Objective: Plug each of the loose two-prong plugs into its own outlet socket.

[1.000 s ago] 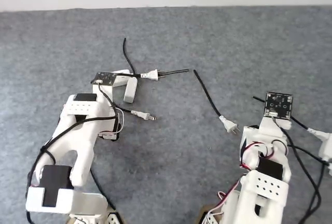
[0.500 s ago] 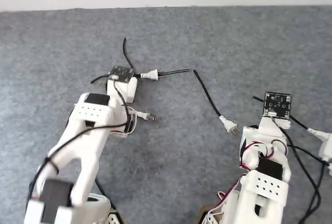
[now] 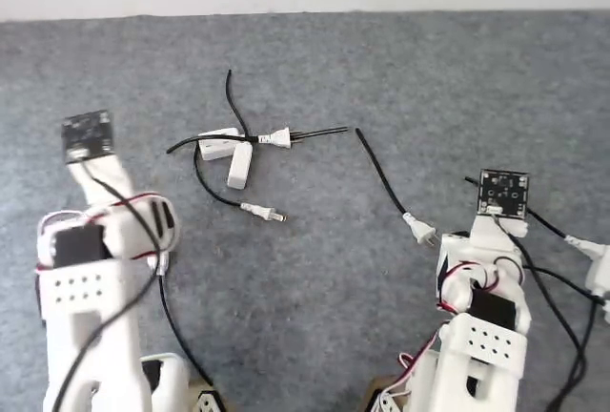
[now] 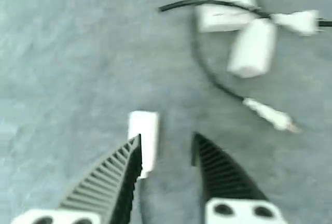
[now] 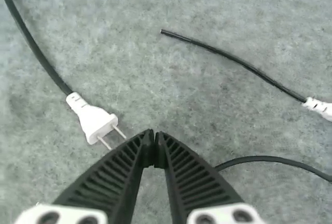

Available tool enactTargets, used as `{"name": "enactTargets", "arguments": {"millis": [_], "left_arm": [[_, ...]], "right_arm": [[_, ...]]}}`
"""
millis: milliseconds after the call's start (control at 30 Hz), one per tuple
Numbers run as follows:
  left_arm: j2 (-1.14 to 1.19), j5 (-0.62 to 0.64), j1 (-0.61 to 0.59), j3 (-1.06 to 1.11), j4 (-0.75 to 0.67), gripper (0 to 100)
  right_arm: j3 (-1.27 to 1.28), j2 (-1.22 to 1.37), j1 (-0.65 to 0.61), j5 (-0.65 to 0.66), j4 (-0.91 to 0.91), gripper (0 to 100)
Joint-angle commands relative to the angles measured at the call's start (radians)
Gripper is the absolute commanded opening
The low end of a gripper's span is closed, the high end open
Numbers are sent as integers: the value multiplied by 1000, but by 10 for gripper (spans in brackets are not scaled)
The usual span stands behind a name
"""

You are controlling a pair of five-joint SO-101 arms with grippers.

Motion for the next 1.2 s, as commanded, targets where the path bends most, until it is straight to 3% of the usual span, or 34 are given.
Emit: {"name": "enactTargets", "arguments": {"millis": [0, 267, 467, 700, 1167], "left_arm": [[178, 12, -101, -39, -60, 207], [540, 92, -158, -124, -170, 176], [493, 98, -158, -124, -175, 175], [554, 98, -89, -73, -239, 175], [563, 121, -106, -173, -245, 174]], "right_arm": [[-9, -2, -7, 11, -19, 20], [-5, 1, -19, 11, -30, 20], [26, -5, -94, 14, -61, 20], [28, -5, -111, 14, -61, 20], [31, 1, -147, 48, -61, 20]]}}
